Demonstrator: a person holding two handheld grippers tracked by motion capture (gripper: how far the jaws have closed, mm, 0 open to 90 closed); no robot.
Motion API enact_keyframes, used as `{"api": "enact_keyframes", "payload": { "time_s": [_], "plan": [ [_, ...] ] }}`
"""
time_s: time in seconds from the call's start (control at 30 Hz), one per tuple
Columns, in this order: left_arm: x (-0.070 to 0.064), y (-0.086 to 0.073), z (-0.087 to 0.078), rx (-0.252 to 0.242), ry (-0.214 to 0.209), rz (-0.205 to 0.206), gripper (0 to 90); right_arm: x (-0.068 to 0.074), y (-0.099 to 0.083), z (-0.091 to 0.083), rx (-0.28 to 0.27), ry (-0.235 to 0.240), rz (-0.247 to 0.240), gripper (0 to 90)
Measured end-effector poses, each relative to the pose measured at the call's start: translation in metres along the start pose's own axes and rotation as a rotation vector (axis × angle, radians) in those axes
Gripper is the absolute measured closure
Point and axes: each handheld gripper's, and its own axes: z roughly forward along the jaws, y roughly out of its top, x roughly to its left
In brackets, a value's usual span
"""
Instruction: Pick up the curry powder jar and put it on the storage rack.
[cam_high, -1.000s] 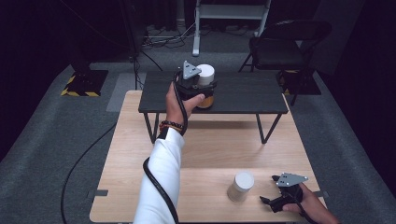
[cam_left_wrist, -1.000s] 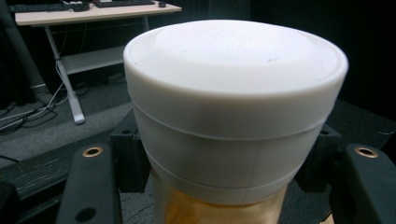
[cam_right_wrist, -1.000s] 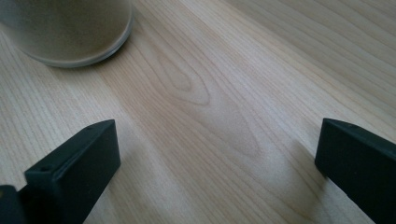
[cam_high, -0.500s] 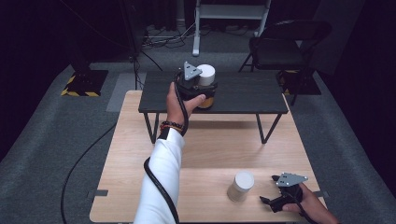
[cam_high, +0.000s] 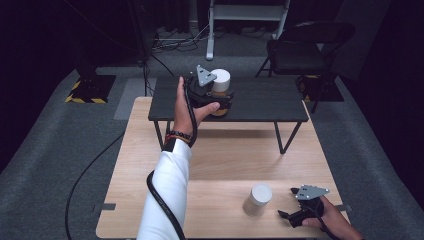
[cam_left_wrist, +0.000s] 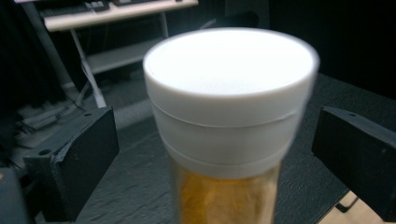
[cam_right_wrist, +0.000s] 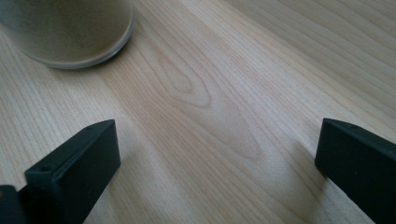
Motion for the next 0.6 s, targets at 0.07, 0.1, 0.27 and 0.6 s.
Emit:
{"api": "enact_keyframes", "payload": {
  "time_s": [0.07, 0.1, 0.27, 0.6],
  "plan": [
    [0.001, 0.0, -0.006, -0.006, -0.008, -0.002, 0.6, 0.0, 0.0, 0.0, 0.001, 0.001, -0.001, 0.0],
    [0.0, 0.0, -0.009, -0.004, -0.009, 0.006, 0.6, 0.0, 0.0, 0.0, 0.001, 0.001, -0.001, 0.0],
    [-0.005, 0.001, -0.02, 0.006, -0.006, 0.051, 0.6, 0.0, 0.0, 0.0, 0.0, 0.002, -0.002, 0.0],
    [-0.011, -0.008, -0.044, 0.011, -0.022, 0.112, 0.6, 0.0, 0.0, 0.001, -0.003, 0.001, -0.001, 0.0]
  ]
}}
